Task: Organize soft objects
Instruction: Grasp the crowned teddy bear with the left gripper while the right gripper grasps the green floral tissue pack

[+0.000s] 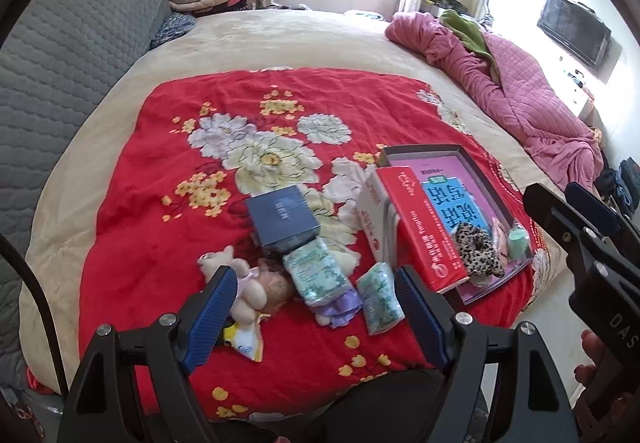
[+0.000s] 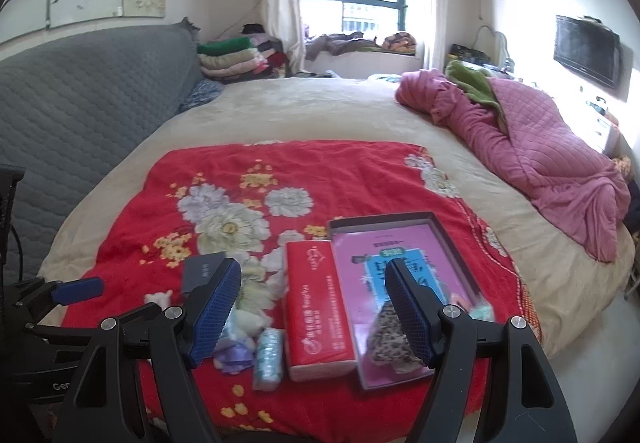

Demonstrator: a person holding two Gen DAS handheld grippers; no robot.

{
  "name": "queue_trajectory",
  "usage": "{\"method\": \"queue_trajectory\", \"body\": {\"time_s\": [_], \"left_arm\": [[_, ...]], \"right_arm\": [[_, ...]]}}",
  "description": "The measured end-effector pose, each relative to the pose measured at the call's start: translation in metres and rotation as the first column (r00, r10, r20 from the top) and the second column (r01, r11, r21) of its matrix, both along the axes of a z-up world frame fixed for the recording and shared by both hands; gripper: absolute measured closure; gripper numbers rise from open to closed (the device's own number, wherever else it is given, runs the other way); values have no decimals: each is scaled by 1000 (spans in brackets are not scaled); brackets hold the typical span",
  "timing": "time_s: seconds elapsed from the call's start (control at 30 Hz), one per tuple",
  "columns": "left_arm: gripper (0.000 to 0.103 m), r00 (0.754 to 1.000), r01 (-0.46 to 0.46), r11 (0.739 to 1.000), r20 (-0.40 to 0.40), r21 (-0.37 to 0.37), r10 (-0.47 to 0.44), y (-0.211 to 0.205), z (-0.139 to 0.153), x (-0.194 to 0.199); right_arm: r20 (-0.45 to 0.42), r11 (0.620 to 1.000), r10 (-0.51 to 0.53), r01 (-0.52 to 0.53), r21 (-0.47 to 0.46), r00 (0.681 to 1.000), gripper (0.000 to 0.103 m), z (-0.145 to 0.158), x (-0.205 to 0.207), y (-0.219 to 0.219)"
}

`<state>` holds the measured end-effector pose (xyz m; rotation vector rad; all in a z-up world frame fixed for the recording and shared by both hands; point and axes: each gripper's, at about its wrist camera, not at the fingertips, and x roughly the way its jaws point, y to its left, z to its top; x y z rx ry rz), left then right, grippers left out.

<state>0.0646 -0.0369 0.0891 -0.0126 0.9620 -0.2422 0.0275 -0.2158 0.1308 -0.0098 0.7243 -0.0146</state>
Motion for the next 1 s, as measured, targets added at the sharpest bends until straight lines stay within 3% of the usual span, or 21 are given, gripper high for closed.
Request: {"method": "queue_trajectory", "body": {"time_s": [0.5,1.0], "left_arm": [[23,983,-183,982,-6,-46,183,85,8,4],[22,955,-291,956,-71,-40,288,145,-27,2]], "right_arm": [[-10,998,56,-56,-13,998,27,-2,-3,24],[-59,994,105,-106,-24,993,27,-25,-1,40]]}}
